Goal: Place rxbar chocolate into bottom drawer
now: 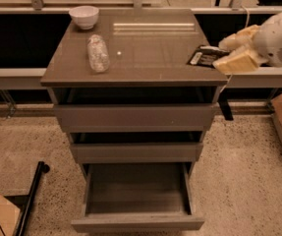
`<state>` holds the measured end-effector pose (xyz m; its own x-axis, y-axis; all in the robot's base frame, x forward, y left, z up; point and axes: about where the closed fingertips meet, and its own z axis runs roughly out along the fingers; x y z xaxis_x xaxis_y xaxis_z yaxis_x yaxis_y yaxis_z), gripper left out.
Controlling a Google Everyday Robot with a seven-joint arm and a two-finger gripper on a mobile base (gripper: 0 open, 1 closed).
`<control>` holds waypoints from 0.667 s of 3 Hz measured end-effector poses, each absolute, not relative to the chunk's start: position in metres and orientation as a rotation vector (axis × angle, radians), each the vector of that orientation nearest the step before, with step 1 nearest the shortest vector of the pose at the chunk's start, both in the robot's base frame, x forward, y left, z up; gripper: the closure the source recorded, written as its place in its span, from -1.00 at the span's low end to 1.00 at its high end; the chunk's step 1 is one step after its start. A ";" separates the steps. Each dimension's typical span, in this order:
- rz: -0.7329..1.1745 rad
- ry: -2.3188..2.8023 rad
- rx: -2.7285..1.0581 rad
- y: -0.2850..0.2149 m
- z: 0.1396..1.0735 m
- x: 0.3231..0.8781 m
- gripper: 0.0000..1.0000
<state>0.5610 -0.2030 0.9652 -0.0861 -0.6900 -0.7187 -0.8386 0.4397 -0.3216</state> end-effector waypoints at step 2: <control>0.561 2.030 -1.235 -0.224 0.832 0.483 1.00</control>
Offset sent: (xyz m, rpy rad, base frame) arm -0.0953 -0.0220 -0.2075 0.2361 0.5149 0.0246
